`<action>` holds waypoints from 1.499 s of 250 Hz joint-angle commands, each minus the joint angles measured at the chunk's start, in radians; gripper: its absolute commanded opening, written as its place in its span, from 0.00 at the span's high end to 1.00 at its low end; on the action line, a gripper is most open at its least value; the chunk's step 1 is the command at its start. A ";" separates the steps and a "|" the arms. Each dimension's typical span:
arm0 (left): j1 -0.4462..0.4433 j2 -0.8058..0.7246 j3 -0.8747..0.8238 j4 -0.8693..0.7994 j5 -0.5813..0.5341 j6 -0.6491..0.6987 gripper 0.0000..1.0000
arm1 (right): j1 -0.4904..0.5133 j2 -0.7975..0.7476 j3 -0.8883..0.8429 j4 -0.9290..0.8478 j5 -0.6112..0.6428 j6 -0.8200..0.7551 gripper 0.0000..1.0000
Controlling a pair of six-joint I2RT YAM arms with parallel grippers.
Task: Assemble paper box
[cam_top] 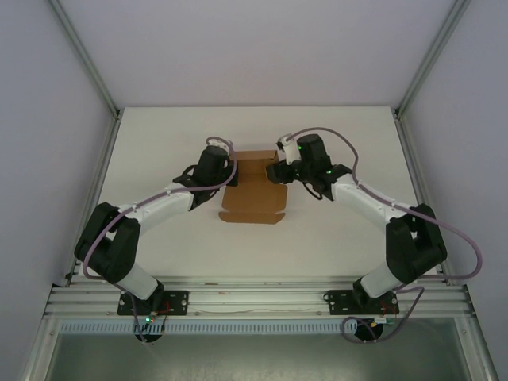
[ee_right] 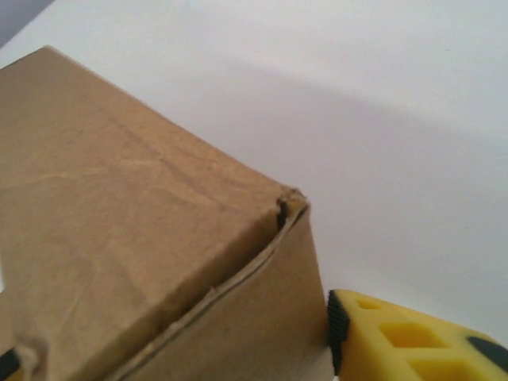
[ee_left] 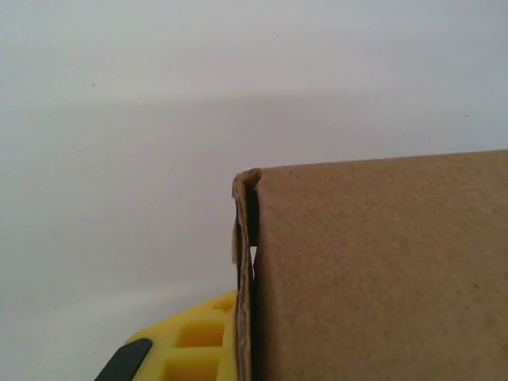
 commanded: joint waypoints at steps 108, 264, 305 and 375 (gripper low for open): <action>-0.009 0.033 0.143 -0.217 -0.153 -0.184 1.00 | 0.083 0.285 0.281 -0.292 0.952 0.197 0.95; -0.006 0.040 0.146 -0.185 -0.079 -0.191 1.00 | 0.124 0.259 0.139 0.127 0.900 -0.042 0.91; -0.006 0.041 0.139 -0.198 -0.090 -0.201 1.00 | 0.148 0.339 0.234 0.022 1.088 -0.184 0.89; -0.006 0.042 0.141 -0.194 -0.081 -0.210 1.00 | 0.150 0.330 0.239 -0.048 1.045 -0.176 0.79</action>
